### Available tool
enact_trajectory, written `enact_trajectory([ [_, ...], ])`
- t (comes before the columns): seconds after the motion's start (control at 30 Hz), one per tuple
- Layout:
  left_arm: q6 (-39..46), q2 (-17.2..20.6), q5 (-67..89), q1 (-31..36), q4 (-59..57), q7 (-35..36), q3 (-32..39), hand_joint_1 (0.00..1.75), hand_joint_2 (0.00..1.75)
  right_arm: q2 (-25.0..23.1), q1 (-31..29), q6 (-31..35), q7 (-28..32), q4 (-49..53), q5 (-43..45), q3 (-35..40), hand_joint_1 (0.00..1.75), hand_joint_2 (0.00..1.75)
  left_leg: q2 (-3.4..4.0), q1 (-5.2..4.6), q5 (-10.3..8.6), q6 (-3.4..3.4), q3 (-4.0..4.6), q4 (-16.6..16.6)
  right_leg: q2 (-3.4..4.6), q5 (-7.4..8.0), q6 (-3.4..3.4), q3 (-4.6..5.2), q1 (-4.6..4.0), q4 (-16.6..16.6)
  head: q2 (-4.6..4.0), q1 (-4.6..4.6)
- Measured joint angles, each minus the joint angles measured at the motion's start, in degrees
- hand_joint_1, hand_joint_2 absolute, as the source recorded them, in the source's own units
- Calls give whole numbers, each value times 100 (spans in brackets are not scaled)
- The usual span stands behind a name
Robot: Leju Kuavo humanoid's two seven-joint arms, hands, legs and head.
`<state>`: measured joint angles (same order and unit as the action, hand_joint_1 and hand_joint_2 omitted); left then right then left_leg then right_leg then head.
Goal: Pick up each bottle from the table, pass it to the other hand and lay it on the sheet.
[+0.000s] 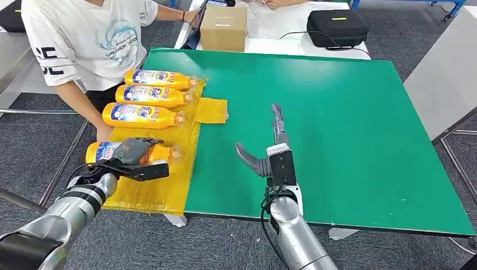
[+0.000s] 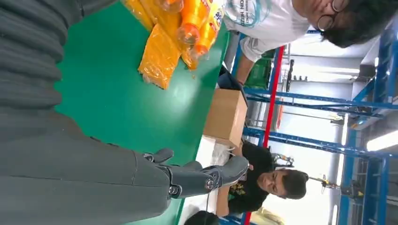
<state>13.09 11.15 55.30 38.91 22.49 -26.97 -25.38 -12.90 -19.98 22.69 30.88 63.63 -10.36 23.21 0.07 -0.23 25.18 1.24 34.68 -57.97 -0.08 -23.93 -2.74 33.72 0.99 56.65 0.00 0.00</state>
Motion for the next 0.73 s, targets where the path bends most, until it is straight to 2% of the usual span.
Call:
enact_trajectory([
  [0.17, 609, -138, -212, -80, -59, -8, 7, 0, 175, -33, -45, -37, 4, -70, 24, 0, 0, 175, -6, 0, -2, 1, 0, 0, -2, 0, 0, -2, 0, 0, 0, 2],
  [0.43, 1204, -396, -669, -251, -65, -518, 333, 0, 175, -61, -127, -107, 4, -232, 9, 2, 0, 175, -4, 0, -2, 0, 1, 0, -2, 0, 0, 1, 0, 0, 0, 2],
  [0.67, 1270, -560, -1481, -441, 173, -1213, 910, 0, 175, -101, -218, -149, -2, -415, -15, 7, 0, 175, -1, 1, -1, 0, 1, 0, 0, 0, 0, 3, -1, 0, 0, 2],
  [0.73, 843, -599, -2088, -599, 543, -1277, 1135, 0, 175, -105, -217, -149, -18, -448, -74, 15, 0, 175, -1, 1, -1, 0, 1, 0, 0, 0, 0, 4, -1, 0, 0, 2],
])
